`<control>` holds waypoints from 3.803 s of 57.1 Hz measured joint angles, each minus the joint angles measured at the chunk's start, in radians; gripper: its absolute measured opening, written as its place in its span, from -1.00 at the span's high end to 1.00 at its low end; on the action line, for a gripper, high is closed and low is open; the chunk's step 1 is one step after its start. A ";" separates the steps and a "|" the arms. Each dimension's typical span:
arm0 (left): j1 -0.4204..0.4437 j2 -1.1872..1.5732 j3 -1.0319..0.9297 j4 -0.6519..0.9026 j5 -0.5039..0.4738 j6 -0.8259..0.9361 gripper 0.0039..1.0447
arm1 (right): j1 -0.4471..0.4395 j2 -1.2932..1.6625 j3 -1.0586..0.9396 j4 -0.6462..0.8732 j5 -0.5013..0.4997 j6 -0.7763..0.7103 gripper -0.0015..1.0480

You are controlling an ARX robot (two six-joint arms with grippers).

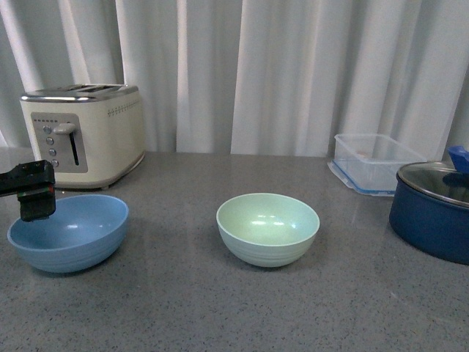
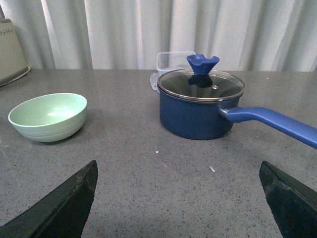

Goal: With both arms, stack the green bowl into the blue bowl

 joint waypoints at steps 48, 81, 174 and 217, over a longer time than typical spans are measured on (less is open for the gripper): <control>-0.046 0.153 0.120 -0.007 -0.060 -0.008 0.74 | 0.000 0.000 0.000 0.000 0.000 0.000 -0.81; -0.106 0.079 0.162 -0.058 -0.070 -0.064 0.93 | 0.000 0.000 0.000 0.000 0.000 0.000 -0.81; -0.249 0.241 0.254 -0.051 -0.078 -0.146 0.93 | 0.000 0.000 0.000 0.000 0.000 0.000 -0.81; -0.209 -0.170 0.070 -0.064 -0.050 -0.137 -0.87 | 0.000 0.000 0.000 0.000 0.000 0.000 -0.81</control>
